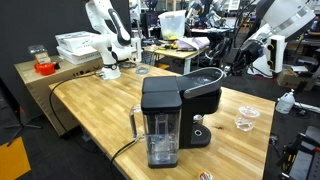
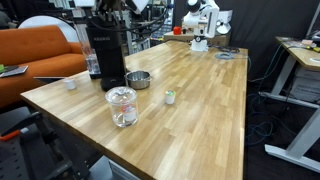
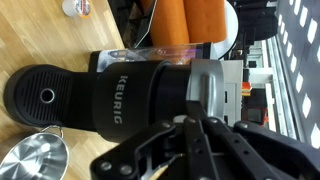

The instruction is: Lift up the lid of the coffee machine

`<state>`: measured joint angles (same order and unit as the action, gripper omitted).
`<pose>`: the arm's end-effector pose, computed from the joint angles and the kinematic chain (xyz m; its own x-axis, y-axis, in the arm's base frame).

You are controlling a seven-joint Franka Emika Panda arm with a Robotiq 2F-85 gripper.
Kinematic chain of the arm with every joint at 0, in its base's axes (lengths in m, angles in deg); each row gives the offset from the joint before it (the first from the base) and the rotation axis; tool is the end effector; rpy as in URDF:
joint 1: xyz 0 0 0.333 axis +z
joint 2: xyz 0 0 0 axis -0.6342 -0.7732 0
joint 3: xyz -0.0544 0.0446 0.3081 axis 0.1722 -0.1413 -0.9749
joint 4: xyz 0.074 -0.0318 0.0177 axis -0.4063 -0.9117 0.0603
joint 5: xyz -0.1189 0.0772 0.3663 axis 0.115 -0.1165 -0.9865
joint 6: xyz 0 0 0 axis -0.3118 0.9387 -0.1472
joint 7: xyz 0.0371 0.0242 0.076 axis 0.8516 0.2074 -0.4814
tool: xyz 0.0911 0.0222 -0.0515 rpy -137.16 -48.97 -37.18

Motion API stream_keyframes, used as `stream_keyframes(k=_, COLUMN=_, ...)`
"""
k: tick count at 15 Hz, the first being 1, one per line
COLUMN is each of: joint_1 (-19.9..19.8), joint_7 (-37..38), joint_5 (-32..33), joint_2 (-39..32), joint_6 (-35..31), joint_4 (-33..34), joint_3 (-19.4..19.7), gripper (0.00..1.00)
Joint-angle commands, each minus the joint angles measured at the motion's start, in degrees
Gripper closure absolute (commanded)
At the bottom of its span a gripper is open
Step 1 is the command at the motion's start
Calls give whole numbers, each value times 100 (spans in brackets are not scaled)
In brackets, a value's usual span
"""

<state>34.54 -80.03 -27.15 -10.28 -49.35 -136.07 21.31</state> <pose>0.4534 -0.0085 0.3251 0.9842 -0.1565 -0.0830 -0.1413 -0.4112 -0.9005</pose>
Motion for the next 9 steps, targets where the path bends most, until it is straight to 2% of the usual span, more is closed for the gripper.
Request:
stream_keyframes(k=1, joint_1=64, joint_7=205, joint_5=149, joint_2=173, joint_6=-104, joint_4=34, joint_3=-112, gripper=100)
stream_keyframes(k=9, joint_1=200, joint_7=608, joint_5=577, joint_2=111, joint_6=-65, joint_4=265, joint_3=-322, gripper=100)
